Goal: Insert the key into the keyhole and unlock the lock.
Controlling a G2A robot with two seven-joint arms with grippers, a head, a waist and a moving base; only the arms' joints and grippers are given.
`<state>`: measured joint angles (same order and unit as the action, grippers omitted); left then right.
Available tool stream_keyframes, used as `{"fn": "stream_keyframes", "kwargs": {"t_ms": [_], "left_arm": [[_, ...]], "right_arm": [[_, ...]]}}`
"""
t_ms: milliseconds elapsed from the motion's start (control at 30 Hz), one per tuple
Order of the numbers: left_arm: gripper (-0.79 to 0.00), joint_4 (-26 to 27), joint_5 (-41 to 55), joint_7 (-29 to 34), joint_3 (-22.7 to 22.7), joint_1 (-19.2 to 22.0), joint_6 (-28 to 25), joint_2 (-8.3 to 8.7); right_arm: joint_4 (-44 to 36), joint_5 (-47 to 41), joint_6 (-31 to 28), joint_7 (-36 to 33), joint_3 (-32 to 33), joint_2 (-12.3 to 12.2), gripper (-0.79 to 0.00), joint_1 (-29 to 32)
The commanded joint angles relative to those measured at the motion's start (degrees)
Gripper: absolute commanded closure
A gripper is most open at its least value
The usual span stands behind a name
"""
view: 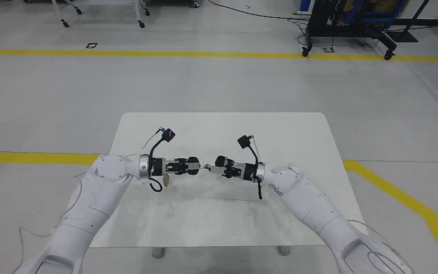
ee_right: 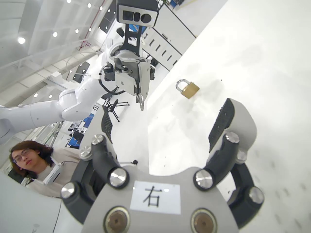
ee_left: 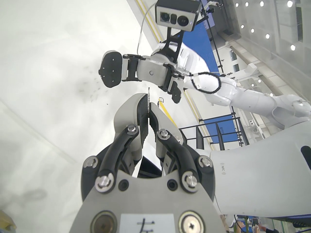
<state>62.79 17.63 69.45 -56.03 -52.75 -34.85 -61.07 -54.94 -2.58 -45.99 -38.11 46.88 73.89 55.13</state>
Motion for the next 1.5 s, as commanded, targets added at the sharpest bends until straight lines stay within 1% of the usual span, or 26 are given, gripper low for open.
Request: {"fn": "stream_keyframes", "kwargs": {"t_ms": [0,33,200,367,600,667,867,967,1000,1033,1167,1200,1233,1267,1367,1467], "left_arm": [[0.0,0.36,-0.73,0.28,1.24,0.35,0.29,0.24],[0.0,0.53,-0.76,0.24,1.77,0.47,0.25,0.35],[0.0,0.59,0.81,-0.03,3.68,1.09,-0.02,0.97],[0.0,0.8,1.52,-0.83,5.49,1.56,-0.81,1.54],[0.0,0.72,2.53,-1.92,7.51,2.34,-1.9,2.31],[0.0,0.52,2.98,-2.26,7.93,2.56,-2.25,2.52],[0.0,0.27,3.9,-3.12,9.3,3.12,-3.11,3.05],[0.0,0.13,4.37,-3.42,9.95,3.42,-3.4,3.27],[0.0,0.14,4.44,-3.56,10.18,3.55,-3.54,3.33],[0.0,0.07,4.51,-3.68,10.41,3.66,-3.66,3.39],[0.0,-0.94,5.29,-3.77,11.05,4.29,-3.75,3.5],[-0.259,-1.23,5.65,-3.64,11.2,4.47,-3.62,3.5],[-0.668,-1.48,6.09,-3.57,11.31,4.64,-3.55,3.49],[-0.785,-1.6,6.38,-3.5,11.45,4.83,-3.49,3.47],[-0.785,-1.65,7.34,-3.84,11.67,5.12,-3.82,3.54],[-0.785,-1.78,8.41,-4.88,11.17,5.13,-4.86,3.91]], "right_arm": [[-0.67,-2.81,-0.34,-4.29,0.69,-0.48,-0.526,0.31],[-0.9,-4.02,-0.17,-5.93,0.98,-0.68,-0.382,0.36],[-1.43,-6.8,1.76,-10.69,1.24,-1.09,-0.305,0.23],[-0.87,-10.04,1.69,-13.19,0.87,-0.91,-0.268,-0.1],[1.02,-12.69,1.6,-15.04,-0.34,-0.21,-0.271,-1.3],[1.55,-13.28,1.58,-15.44,-0.6,-0.03,-0.262,-1.61],[2.73,-14.92,1.25,-17.16,-1.31,0.43,-0.185,-2.52],[3.38,-15.79,1.01,-18.06,-1.56,0.62,-0.092,-2.89],[3.56,-16.0,0.93,-18.25,-1.62,0.68,-0.037,-3.0],[3.75,-16.24,0.9,-18.45,-1.69,0.74,0.0,-3.08],[4.27,-17.25,0.32,-19.28,-1.89,0.95,0.0,-3.34],[4.37,-17.55,0.03,-19.55,-1.95,1.0,0.0,-3.34],[4.5,-17.77,-0.26,-19.79,-1.97,1.03,0.0,-3.39],[4.61,-17.86,-0.43,-19.76,-1.98,1.06,0.0,-3.46],[4.89,-17.74,-1.27,-18.91,-1.93,1.11,0.0,-3.44],[5.21,-17.71,-3.46,-16.72,-0.9,0.77,0.0,-2.85]]}}
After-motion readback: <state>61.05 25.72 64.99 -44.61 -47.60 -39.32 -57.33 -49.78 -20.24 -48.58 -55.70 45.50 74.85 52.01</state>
